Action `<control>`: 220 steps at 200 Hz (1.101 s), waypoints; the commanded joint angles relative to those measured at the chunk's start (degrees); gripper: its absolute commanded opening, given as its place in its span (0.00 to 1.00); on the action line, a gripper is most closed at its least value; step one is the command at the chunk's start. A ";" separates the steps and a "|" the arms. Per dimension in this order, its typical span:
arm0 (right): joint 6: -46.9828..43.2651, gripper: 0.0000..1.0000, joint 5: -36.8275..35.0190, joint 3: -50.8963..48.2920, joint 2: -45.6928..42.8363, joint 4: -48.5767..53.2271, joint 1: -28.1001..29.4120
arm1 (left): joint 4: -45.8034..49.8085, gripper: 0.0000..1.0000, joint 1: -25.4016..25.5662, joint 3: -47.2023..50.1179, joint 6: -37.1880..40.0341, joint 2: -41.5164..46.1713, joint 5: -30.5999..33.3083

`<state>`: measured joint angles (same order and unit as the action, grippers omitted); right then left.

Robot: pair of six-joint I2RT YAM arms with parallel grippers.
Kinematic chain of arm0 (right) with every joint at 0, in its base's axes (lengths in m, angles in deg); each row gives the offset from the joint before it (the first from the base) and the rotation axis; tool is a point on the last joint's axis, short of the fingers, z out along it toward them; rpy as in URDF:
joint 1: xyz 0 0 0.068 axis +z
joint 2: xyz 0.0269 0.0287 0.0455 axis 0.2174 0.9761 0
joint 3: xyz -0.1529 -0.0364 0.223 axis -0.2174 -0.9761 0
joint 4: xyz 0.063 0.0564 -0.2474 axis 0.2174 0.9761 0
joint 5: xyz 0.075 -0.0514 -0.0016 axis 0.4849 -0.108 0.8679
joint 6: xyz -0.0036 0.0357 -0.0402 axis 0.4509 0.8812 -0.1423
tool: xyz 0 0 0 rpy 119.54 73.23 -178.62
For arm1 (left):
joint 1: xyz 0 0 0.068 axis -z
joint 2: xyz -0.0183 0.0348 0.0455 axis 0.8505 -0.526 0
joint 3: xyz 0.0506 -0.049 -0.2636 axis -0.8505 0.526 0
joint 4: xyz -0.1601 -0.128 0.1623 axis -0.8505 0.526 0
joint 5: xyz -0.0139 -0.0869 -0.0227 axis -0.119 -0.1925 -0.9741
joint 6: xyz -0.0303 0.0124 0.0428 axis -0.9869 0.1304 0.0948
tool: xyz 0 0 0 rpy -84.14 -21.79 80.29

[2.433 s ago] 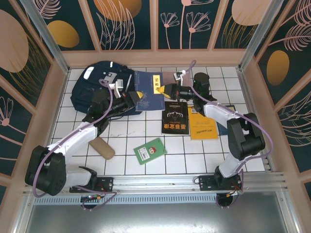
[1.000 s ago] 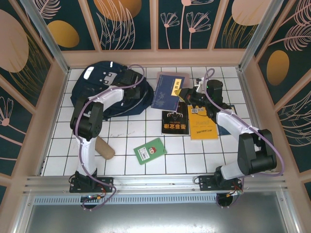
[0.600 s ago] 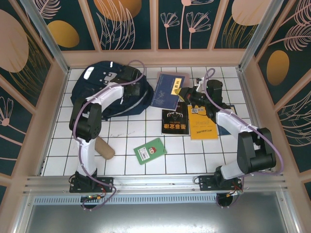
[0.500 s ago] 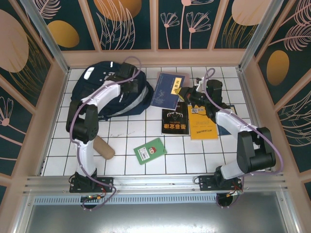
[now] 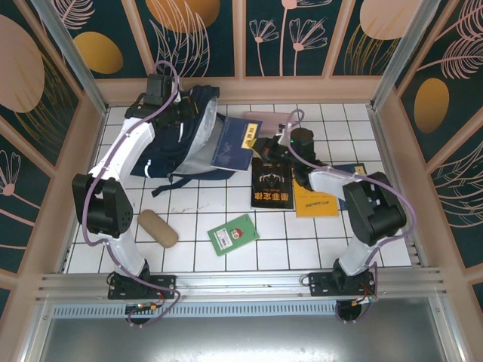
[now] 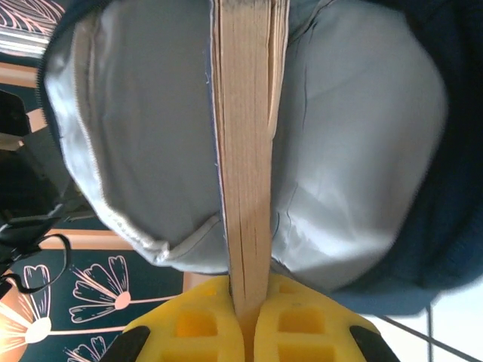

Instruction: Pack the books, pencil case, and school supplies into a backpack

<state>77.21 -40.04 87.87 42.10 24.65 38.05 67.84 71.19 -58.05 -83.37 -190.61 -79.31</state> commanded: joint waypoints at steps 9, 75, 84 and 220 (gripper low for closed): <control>3.64 0.00 -4.22 10.04 9.12 -9.53 3.00 | -6.40 0.00 -0.38 -2.29 -2.43 4.44 -7.08; 7.16 0.00 -11.75 28.98 26.67 -8.47 10.62 | -7.98 0.00 -0.48 -2.21 -4.77 4.14 -9.47; 7.40 0.00 -12.28 32.06 28.97 -7.31 11.28 | -8.20 0.00 -0.47 -2.02 -5.01 4.21 -9.64; 9.18 0.12 -9.78 76.09 58.37 14.79 15.81 | -11.52 0.00 -0.45 2.40 -7.02 7.24 -10.84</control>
<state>86.45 -52.30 160.40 99.19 37.00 54.32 63.25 70.56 -55.76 -90.39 -189.06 -87.68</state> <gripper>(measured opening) 0.077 0.048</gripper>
